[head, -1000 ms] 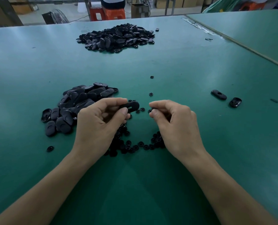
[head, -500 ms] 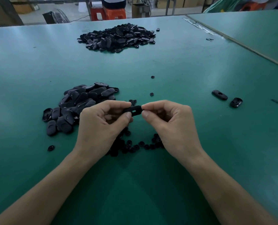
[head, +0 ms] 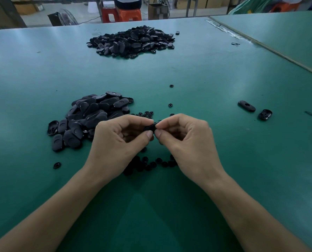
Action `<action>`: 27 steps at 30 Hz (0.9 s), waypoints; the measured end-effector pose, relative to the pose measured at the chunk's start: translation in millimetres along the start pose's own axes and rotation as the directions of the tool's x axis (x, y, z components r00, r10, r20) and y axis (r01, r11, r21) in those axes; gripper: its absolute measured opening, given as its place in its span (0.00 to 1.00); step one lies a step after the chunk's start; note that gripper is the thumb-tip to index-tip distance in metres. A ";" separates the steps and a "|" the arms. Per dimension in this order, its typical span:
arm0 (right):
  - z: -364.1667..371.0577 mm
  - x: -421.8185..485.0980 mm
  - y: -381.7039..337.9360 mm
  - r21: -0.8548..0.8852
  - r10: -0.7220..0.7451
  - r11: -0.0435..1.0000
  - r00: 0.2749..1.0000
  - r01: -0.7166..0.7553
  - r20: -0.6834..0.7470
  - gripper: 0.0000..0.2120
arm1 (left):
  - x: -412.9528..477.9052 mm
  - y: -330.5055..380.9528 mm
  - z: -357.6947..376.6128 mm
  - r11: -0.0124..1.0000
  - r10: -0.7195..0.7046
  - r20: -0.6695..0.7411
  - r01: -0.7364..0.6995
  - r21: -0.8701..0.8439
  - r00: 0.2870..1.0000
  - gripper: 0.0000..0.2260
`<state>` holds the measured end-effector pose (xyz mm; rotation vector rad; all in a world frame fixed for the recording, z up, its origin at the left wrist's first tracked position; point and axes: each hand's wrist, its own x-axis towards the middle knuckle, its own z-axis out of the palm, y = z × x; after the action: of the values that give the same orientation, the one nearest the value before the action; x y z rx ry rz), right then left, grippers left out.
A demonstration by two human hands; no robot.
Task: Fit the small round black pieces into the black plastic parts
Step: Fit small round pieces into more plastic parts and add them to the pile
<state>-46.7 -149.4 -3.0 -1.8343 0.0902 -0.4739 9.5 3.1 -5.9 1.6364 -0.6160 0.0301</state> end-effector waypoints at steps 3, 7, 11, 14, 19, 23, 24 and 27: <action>-0.5 -0.6 -0.6 -0.034 -0.027 0.999 1.000 0.027 0.001 0.07 | -0.3 0.2 -0.4 1.000 0.003 0.016 -0.003 -0.010 1.000 0.13; 1.2 -3.3 -2.2 -0.087 -0.084 0.993 0.996 0.083 -0.010 0.06 | 0.2 -0.8 -0.9 1.000 0.002 0.014 -0.003 0.009 1.000 0.12; 2.3 -4.4 -3.6 -0.116 -0.145 0.983 0.989 0.144 0.000 0.08 | 0.9 0.1 -2.4 0.999 0.022 -0.003 -0.022 0.030 1.000 0.08; 1.4 -3.3 -2.8 -0.104 -0.138 0.985 0.990 0.137 0.004 0.08 | 1.5 1.1 -1.4 1.000 0.006 0.000 -0.006 0.026 1.000 0.06; -2.1 -1.6 -2.2 -0.101 -0.141 0.985 0.990 0.139 -0.011 0.09 | 1.3 1.7 0.6 0.999 -0.002 0.047 0.000 0.036 0.999 0.10; -5.1 0.7 0.5 -0.055 -0.085 0.995 0.996 0.087 0.033 0.09 | 0.3 2.9 -0.4 1.000 -0.020 0.049 0.019 0.015 0.999 0.08; -5.4 1.1 1.2 -0.042 -0.071 0.996 0.996 0.073 0.051 0.08 | 0.3 3.3 -0.7 1.000 -0.023 0.044 0.022 0.015 0.999 0.08; -5.7 2.0 2.7 -0.031 -0.046 0.998 0.996 0.048 0.071 0.08 | 0.3 4.3 -0.8 0.999 -0.039 0.027 0.039 0.013 0.999 0.09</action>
<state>-46.5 -156.0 -3.6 -1.8864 0.0063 -0.4422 8.2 3.6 -1.7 1.6624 -0.6055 -0.0165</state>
